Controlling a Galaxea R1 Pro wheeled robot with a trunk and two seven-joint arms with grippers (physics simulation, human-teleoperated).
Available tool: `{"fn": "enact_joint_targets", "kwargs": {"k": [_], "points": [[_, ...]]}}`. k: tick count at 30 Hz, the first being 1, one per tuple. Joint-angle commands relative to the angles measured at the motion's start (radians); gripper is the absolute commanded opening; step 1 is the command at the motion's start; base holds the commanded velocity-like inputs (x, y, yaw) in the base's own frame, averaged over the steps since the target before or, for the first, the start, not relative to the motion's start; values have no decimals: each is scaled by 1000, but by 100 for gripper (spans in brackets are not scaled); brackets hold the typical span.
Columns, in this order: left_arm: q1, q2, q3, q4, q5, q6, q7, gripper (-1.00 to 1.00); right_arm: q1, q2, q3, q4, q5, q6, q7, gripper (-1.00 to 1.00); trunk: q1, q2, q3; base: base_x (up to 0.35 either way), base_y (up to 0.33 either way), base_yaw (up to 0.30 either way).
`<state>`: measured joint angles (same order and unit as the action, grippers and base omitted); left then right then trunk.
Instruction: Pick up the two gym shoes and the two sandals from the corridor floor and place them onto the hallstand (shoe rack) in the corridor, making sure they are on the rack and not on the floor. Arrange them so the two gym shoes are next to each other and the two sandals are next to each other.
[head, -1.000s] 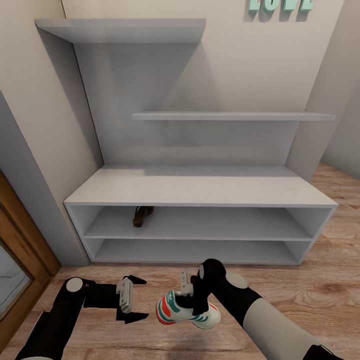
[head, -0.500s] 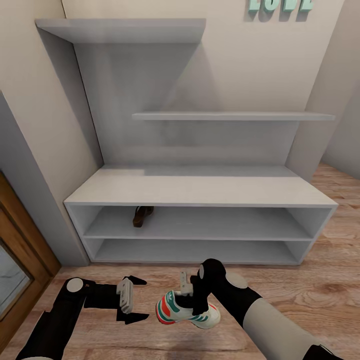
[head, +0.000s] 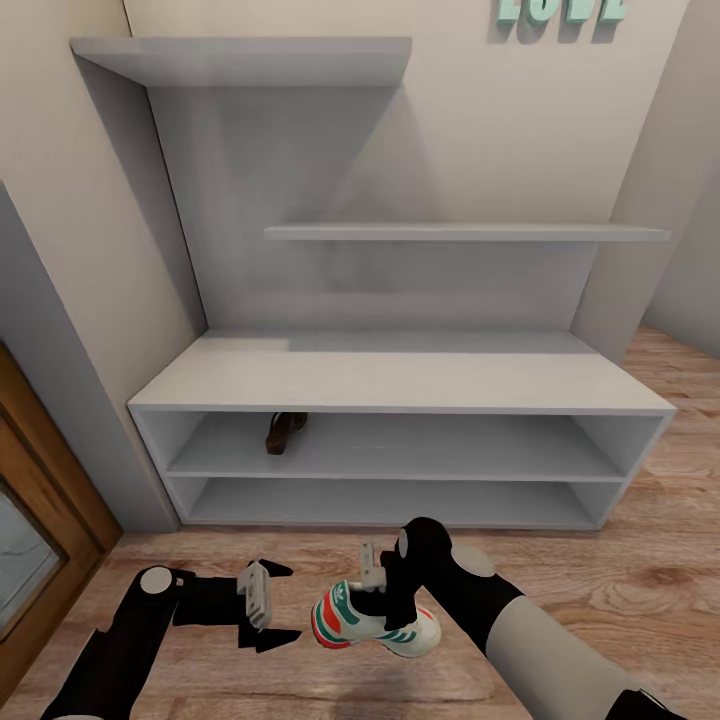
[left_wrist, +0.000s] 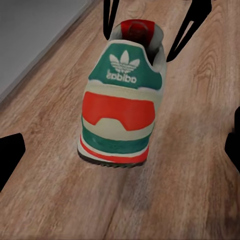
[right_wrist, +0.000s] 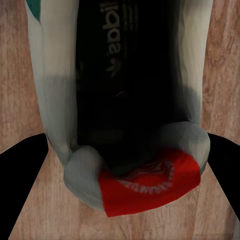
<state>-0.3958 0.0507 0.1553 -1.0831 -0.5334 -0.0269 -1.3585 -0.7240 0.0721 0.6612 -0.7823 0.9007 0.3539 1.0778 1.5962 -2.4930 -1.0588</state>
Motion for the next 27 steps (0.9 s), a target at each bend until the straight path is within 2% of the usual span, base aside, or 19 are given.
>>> {"fn": "enact_joint_targets", "kwargs": {"k": [1,14,22,27], "points": [[0,0,0,1,1,0,4,100,0,0,0,0,0,0,1,-100,0,0,0,0,0,0],[0,-4,-2,3,3,0,18,100,0,0,0,0,-1,0,1,-100,0,0,0,0,0,0],[0,-32,-11,4,3,0,19,100,0,1,0,-1,-1,0,1,-100,0,0,0,0,0,0],[0,-41,-17,4,3,1,19,100,0,1,-1,-20,-2,0,1,-100,0,0,0,0,0,0]]}}
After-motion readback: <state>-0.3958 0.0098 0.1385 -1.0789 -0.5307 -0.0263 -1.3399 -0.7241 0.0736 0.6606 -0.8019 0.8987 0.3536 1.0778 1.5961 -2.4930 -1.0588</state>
